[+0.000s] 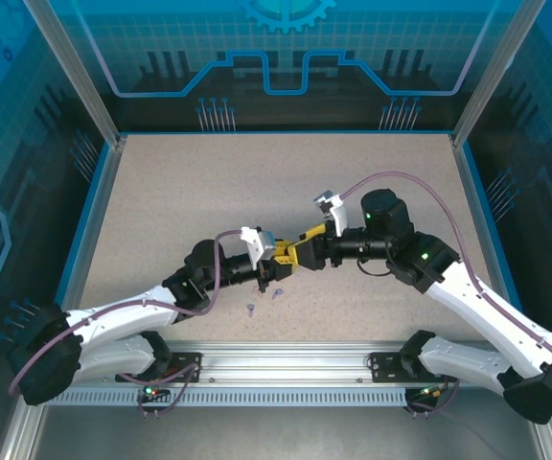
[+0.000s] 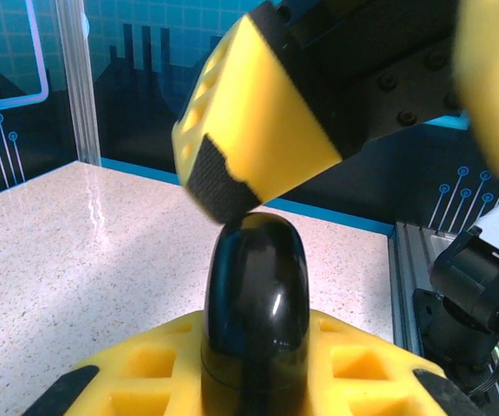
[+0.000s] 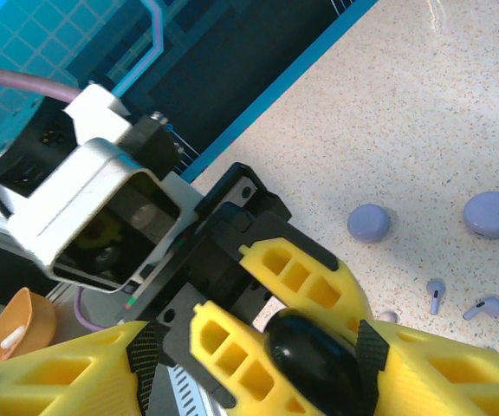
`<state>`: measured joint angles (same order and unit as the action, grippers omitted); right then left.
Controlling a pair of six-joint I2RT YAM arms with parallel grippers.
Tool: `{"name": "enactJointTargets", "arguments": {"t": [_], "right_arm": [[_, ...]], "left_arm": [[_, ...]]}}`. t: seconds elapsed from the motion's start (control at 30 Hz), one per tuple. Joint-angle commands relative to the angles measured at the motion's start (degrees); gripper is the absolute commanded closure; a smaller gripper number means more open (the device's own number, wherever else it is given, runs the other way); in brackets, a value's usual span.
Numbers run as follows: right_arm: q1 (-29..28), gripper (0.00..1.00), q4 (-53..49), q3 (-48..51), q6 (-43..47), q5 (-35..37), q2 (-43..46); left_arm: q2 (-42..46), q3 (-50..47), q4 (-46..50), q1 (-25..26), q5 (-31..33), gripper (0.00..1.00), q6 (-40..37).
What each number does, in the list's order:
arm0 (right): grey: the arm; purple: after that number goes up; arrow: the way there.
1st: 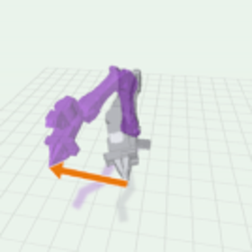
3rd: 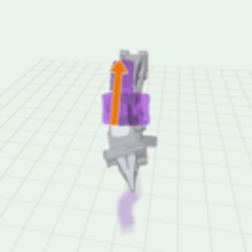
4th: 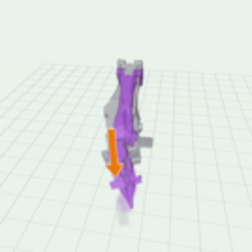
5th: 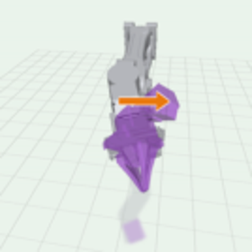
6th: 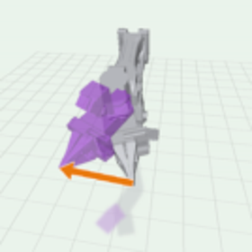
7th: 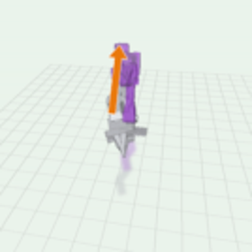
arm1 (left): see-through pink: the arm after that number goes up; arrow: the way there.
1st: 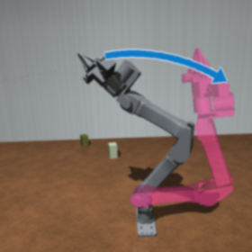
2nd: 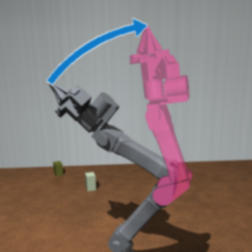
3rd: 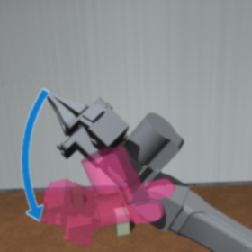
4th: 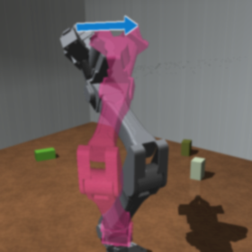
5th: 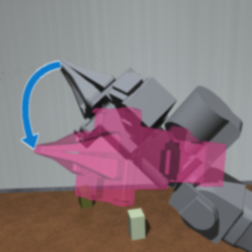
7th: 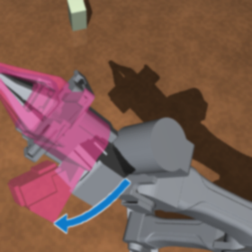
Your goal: Insert wireless bluetooth earbuds into charging case
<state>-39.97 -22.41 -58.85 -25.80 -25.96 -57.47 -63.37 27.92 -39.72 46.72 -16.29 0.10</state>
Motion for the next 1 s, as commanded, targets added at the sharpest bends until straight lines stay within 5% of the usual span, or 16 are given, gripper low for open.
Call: {"name": "enactJointTargets", "arguments": {"t": [0.0,0.13,0.3,0.5,0.7,0.97], "right_arm": [[-0.2,0.35,-1.1,-0.3,1.4,-0.8,1.2],[0.1,0.33,-7.0,-2.2,6.4,3.6,1.7],[0.5,0.17,-7.8,-0.9,18.9,8.2,7.1],[0.7,0.1,-9.6,-0.5,38.7,1.0,10.6],[0.5,0.15,-17.6,-6.5,49.6,-3.5,5.3],[0.0,0.32,-15.8,-9.1,52.1,-6.0,-0.9]], "left_arm": [[-0.3,-0.1,-0.2,-0.2,1.2,1.0,0.2],[0.4,-0.2,0.0,-0.2,0.7,1.0,0.1],[2.8,-0.6,1.5,-0.2,-1.6,1.0,-1.2],[6.4,-1.0,3.8,-0.2,-4.5,1.0,-3.5],[9.0,-0.9,6.5,-0.2,-6.4,1.0,-6.2],[10.5,-0.9,7.4,-0.2,-6.5,1.0,-8.3]]}}
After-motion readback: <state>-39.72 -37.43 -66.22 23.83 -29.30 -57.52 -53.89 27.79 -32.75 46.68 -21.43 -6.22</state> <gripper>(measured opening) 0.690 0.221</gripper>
